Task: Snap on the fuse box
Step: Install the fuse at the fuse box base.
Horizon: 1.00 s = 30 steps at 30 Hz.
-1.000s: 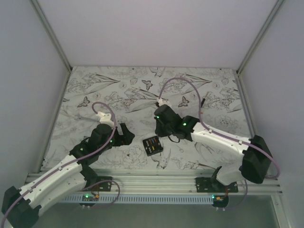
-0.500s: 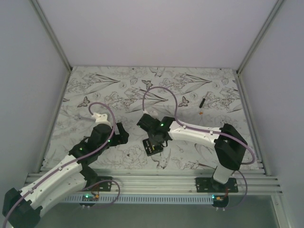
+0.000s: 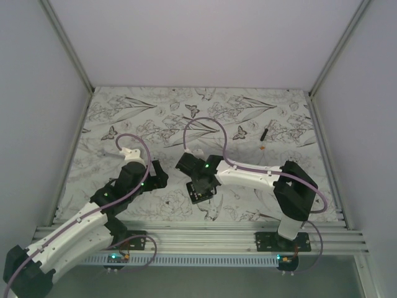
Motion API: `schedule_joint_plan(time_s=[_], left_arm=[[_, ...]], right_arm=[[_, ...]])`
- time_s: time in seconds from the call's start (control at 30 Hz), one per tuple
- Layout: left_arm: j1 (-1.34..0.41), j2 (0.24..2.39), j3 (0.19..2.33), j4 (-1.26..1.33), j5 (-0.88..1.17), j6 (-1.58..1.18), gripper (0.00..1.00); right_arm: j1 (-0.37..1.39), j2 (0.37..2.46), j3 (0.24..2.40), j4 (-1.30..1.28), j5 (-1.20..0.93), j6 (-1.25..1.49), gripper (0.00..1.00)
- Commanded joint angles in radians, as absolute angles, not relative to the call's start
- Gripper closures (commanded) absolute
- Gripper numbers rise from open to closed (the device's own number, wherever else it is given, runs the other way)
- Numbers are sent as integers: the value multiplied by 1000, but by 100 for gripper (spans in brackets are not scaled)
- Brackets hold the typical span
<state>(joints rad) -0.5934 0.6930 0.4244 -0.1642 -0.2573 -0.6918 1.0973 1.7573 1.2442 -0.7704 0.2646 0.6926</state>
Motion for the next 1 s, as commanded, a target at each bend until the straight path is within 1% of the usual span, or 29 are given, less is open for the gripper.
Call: schedule_joint_plan(time_s=[0.0,0.2,0.97], left_arm=[[-584,689,433,-206,-295,-704,0],[-583,674,433,-227,-322,-718,0],[-581,669,434,-232,-319,-723,0]], right_arm=[[1114,1789,1274,-761,282,709,100],[1116,1802,1272,-756,294,709,100],[1123,1805,1292,-764,330,709,100]])
